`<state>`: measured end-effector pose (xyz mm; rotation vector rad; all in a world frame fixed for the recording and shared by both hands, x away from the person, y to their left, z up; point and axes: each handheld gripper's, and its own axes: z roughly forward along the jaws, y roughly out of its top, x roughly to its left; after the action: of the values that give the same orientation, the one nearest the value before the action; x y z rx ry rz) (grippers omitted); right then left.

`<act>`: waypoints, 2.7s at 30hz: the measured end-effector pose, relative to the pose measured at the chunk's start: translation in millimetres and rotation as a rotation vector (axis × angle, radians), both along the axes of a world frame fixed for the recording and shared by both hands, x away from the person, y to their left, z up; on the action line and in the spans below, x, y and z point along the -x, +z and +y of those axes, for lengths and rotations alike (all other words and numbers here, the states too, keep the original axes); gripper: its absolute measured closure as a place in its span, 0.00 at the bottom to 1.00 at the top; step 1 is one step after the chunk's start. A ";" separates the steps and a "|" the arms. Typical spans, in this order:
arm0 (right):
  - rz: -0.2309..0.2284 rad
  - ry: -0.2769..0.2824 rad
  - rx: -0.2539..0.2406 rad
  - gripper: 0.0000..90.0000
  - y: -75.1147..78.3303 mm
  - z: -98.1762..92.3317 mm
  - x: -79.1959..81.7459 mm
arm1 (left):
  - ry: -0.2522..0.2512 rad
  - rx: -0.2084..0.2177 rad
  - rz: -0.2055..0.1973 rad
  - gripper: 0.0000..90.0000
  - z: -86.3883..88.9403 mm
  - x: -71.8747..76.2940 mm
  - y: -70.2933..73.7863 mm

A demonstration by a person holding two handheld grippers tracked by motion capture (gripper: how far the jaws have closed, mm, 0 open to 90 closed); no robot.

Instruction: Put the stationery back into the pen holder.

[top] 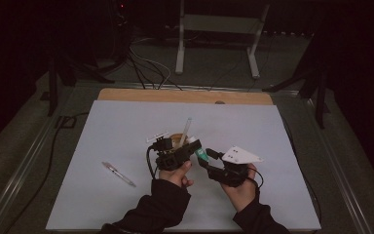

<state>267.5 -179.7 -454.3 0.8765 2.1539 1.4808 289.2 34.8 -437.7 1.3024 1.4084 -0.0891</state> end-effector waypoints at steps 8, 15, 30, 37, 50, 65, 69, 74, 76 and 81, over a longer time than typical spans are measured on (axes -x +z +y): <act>0.010 0.005 -0.051 0.47 -0.9 -10.1 -6.0 | -0.007 -0.058 -0.040 0.75 12.6 -8.8 4.7; 0.081 -0.023 -0.054 0.19 -4.6 -9.0 -10.5 | -0.018 -0.157 -0.128 0.74 16.4 -10.6 14.9; 0.133 0.029 -0.085 0.00 -7.2 -24.8 -12.6 | -0.084 -0.291 -0.267 0.74 25.9 -21.3 34.4; 0.134 0.019 -0.106 0.00 -6.8 -30.3 -12.5 | -0.074 -0.356 -0.318 0.74 24.2 -24.4 43.8; 0.112 0.014 -0.108 0.00 -3.9 -31.1 -12.2 | -0.049 -0.437 -0.403 0.74 27.7 -37.9 40.5; 0.119 0.023 -0.129 0.00 -4.5 -31.4 -12.6 | -0.099 -0.481 -0.498 0.74 19.7 -49.5 6.1; 0.125 0.026 -0.125 0.00 -5.1 -31.0 -12.8 | -0.103 -0.503 -0.506 0.74 16.9 -50.3 0.4; 0.131 0.028 -0.127 0.00 -5.8 -30.6 -13.2 | -0.103 -0.518 -0.508 0.74 16.5 -51.9 -6.0; 0.132 0.030 -0.128 0.00 -6.0 -30.5 -13.2 | -0.103 -0.533 -0.509 0.74 15.8 -52.4 -8.6; 0.135 0.032 -0.129 0.00 -6.1 -30.4 -13.4 | -0.130 -0.565 -0.508 0.74 13.3 -52.7 -13.8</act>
<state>280.9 -210.1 -460.4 1.0173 2.1967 1.6344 341.8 48.2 -451.4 1.7236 0.9331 0.5543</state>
